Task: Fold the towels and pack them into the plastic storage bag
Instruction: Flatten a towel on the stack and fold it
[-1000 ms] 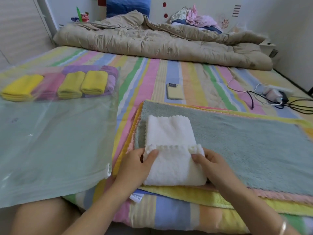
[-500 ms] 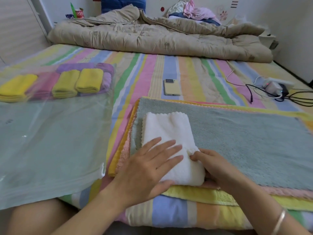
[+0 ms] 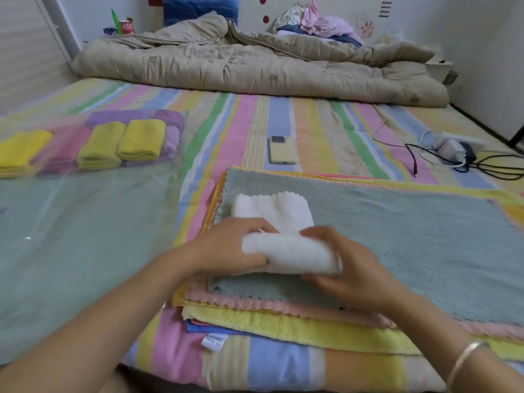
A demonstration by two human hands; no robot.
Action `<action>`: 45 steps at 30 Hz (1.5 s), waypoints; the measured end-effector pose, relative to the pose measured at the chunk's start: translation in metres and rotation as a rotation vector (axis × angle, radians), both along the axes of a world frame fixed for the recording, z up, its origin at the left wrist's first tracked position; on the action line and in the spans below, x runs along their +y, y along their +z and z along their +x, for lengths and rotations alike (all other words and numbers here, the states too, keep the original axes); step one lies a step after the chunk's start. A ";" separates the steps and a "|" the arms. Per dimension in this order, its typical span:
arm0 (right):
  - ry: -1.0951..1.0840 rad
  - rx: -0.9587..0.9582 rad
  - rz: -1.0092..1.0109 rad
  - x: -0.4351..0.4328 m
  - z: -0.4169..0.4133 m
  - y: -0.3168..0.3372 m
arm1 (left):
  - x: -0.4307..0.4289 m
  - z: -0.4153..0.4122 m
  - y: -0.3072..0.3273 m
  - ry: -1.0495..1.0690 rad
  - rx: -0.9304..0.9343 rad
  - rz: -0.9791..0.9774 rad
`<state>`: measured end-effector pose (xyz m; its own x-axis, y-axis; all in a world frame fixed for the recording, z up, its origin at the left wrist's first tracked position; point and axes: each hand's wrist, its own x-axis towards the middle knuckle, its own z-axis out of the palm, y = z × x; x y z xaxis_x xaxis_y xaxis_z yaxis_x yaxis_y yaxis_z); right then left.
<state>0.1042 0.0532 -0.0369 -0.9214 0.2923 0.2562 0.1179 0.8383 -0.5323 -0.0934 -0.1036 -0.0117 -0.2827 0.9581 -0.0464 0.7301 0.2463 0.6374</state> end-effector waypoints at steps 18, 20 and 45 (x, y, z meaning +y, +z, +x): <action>-0.672 -0.460 -0.332 0.040 -0.093 0.012 | 0.063 -0.064 -0.031 0.668 -0.207 -0.090; -0.657 -0.464 -0.447 0.038 -0.096 0.016 | 0.058 -0.066 -0.028 0.621 -0.009 -0.126; 0.237 -0.004 -0.945 -0.148 -0.135 0.110 | -0.189 -0.060 0.076 0.161 -0.426 0.077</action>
<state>-0.0305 -0.0950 0.0734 -0.9831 0.1828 0.0079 0.0046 0.0680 -0.9977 -0.1535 -0.2928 0.0643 -0.3996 0.9087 -0.1207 0.3556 0.2750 0.8933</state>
